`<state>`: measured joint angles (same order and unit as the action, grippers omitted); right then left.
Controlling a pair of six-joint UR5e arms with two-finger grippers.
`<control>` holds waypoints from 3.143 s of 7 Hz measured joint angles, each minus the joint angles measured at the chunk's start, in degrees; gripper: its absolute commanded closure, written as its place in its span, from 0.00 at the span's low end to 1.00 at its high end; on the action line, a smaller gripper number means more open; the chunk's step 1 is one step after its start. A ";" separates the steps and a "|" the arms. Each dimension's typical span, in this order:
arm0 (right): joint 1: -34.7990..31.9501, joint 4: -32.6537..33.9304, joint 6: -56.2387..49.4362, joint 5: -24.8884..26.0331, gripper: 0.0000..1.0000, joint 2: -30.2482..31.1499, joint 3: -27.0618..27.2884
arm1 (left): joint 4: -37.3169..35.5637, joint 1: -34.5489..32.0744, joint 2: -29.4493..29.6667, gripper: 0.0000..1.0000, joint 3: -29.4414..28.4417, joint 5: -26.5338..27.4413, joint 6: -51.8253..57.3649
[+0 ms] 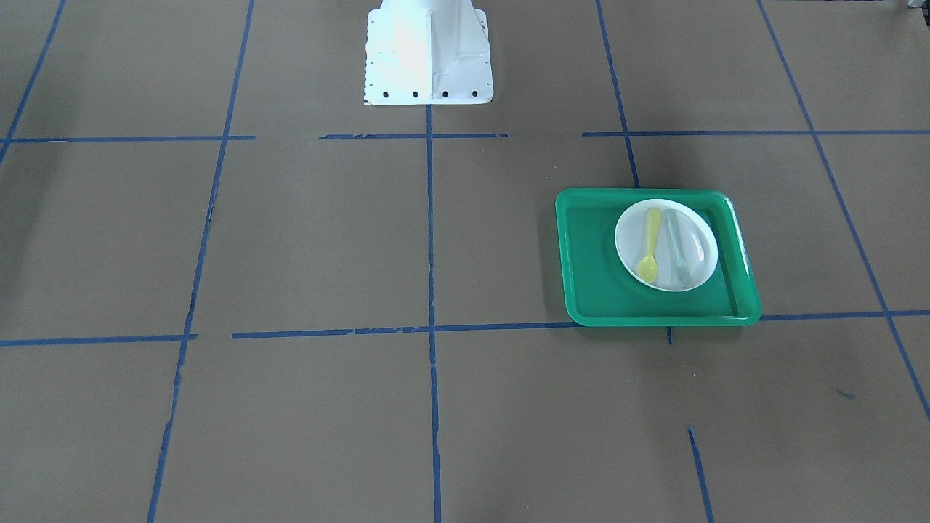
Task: Place spoon
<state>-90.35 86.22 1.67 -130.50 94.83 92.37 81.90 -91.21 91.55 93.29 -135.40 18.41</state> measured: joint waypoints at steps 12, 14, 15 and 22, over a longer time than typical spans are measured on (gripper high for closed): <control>0.00 0.00 0.00 -0.01 0.00 0.00 -0.03 | 26.60 23.60 4.70 0.12 4.01 0.89 -44.95; 0.00 0.00 0.00 -0.02 0.00 0.00 -0.01 | 27.03 32.26 9.07 0.15 3.69 3.91 -53.13; 0.00 0.00 0.00 -0.02 0.00 0.00 -0.01 | 26.97 35.86 10.59 0.17 3.57 7.35 -55.46; 0.00 0.00 0.00 0.00 0.00 0.00 0.00 | 26.92 45.12 13.80 0.33 -0.46 10.83 -57.46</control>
<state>-90.35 86.22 1.67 -130.50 94.84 92.37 108.83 -46.09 105.35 92.83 -124.57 -39.05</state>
